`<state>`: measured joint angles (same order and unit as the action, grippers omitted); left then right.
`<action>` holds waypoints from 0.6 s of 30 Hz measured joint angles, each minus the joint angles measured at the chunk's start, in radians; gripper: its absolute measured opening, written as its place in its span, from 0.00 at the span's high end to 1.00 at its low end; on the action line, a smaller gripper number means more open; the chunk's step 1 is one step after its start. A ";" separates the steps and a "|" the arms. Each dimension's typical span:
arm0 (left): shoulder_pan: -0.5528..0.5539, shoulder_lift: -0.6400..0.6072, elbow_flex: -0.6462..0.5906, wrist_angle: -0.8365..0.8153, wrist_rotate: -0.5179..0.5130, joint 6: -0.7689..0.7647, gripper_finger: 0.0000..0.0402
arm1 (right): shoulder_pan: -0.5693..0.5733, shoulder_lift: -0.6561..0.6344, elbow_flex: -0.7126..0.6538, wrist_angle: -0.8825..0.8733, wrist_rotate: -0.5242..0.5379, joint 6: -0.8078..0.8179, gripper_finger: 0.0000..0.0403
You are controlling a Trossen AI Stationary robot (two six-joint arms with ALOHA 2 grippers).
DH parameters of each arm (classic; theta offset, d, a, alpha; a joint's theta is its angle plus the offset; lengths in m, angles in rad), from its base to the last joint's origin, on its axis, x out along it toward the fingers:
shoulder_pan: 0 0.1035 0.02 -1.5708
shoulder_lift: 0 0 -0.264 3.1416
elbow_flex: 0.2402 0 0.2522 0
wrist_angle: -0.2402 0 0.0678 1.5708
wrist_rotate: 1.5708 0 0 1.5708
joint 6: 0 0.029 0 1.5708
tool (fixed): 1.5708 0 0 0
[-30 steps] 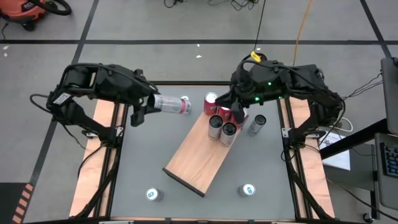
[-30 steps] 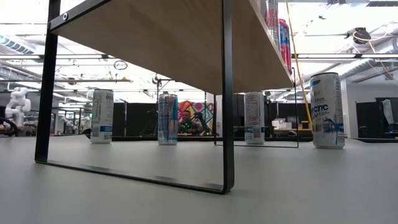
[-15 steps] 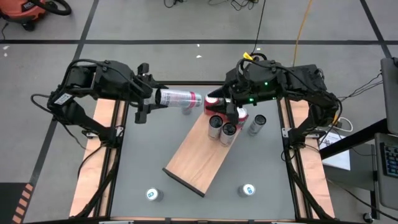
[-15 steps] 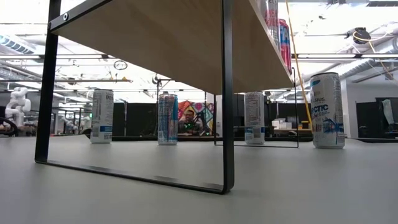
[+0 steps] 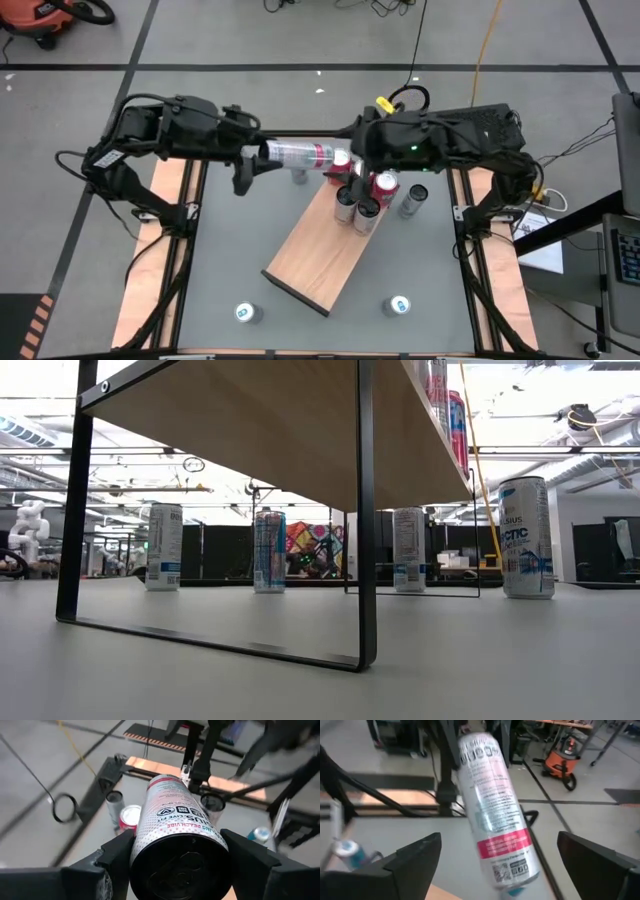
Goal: Place canned beverage on shelf
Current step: Put the white pink soda can on the shelf aligned with the other white pink soda cans
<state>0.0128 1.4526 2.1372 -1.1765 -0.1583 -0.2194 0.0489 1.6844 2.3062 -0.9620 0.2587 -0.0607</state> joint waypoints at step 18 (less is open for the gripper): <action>0.000 0.014 -0.002 0.018 0.036 -0.488 0.38 | -0.035 0.099 0.000 -0.015 0.003 -0.090 0.09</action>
<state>0.0128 1.4669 2.1357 -1.1584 -0.1223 -0.7079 0.0142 1.7836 2.3058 -0.9768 0.2619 -0.1509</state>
